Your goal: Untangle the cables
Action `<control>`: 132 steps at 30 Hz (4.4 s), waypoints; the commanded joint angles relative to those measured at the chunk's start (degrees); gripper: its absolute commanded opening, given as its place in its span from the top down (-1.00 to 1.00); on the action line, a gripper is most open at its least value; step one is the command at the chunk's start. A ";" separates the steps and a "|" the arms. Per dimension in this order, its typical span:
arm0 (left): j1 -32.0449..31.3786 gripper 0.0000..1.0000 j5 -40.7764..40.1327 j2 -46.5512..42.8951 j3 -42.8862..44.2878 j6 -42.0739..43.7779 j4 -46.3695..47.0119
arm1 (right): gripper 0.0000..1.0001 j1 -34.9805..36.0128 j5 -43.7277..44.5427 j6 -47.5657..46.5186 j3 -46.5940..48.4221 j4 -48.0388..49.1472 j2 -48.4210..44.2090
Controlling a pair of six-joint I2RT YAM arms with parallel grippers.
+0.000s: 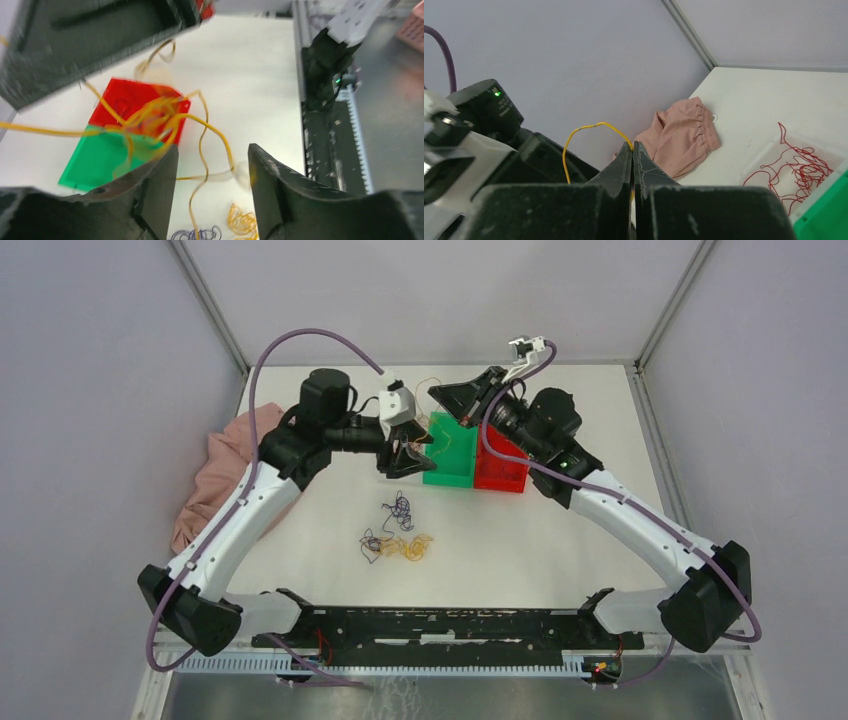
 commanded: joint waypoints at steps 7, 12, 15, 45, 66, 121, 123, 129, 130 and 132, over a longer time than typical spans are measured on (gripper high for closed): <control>-2.88 -0.90 -24.60 0.11 4.38 29.58 -20.57 | 0.99 -4.50 5.59 -8.72 -1.93 -4.90 -4.65; -2.94 -0.99 -24.38 -1.36 6.41 29.92 -26.47 | 0.99 -5.12 8.12 -13.54 -2.28 -7.17 -3.27; -2.96 -0.99 -24.50 -2.61 6.37 29.79 -28.50 | 0.99 -5.34 9.03 -16.47 -2.84 -7.74 -1.95; -2.89 -0.99 -33.10 -11.50 1.41 29.15 -27.65 | 0.99 -6.82 23.60 -36.80 11.18 -6.86 28.33; -2.89 -0.99 -33.45 -11.74 0.94 28.92 -26.42 | 0.99 -3.51 25.91 -38.67 10.73 -13.24 35.78; 2.81 -0.99 -30.04 -7.02 -3.08 31.81 -32.79 | -0.16 13.90 -17.33 -32.25 -15.89 -14.83 13.07; 2.75 -0.99 -29.69 -7.01 -2.73 31.82 -33.38 | -0.17 14.13 -20.17 -33.80 -14.45 -15.27 15.10; 2.80 -0.99 -29.52 -7.47 -1.99 31.71 -33.72 | -0.17 15.28 -21.51 -37.07 -7.92 -20.73 21.93; 2.76 -0.99 -29.63 -7.54 -1.84 31.70 -33.74 | -0.15 15.50 -20.60 -37.38 -6.94 -21.62 23.02; 2.74 -0.99 -29.93 -7.50 -1.55 31.62 -33.73 | -0.10 15.81 -19.68 -38.07 -5.46 -22.84 24.05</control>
